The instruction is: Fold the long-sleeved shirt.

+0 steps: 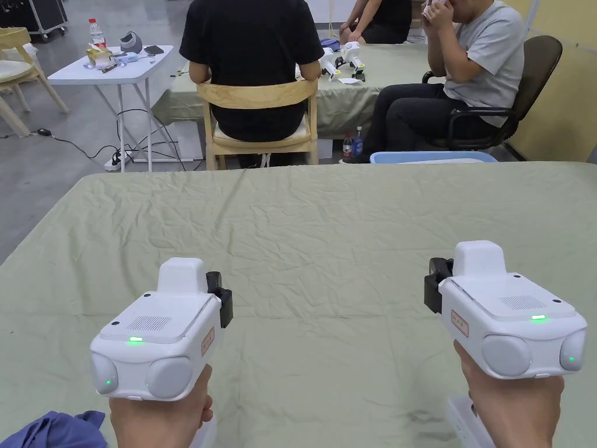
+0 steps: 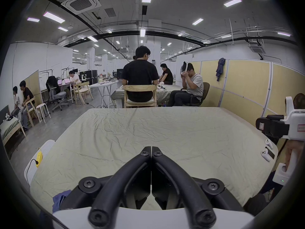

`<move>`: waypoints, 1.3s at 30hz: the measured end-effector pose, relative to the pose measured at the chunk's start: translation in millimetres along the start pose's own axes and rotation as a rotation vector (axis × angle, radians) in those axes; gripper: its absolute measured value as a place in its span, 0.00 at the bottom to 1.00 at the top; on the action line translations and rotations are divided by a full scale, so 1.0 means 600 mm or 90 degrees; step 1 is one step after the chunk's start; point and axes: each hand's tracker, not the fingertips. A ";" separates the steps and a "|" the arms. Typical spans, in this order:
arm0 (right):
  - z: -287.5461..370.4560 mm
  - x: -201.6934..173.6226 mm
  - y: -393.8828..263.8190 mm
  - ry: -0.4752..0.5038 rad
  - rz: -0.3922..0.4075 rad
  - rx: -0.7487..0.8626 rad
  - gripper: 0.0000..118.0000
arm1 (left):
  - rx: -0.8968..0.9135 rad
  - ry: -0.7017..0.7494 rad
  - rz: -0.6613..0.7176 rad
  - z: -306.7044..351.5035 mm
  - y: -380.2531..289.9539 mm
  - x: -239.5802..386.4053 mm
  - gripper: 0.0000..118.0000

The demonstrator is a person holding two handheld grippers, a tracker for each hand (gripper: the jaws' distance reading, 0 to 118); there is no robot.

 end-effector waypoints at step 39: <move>0.009 -0.461 -0.045 0.344 0.168 0.002 0.01 | -0.093 0.249 0.091 0.256 -0.149 -0.349 0.00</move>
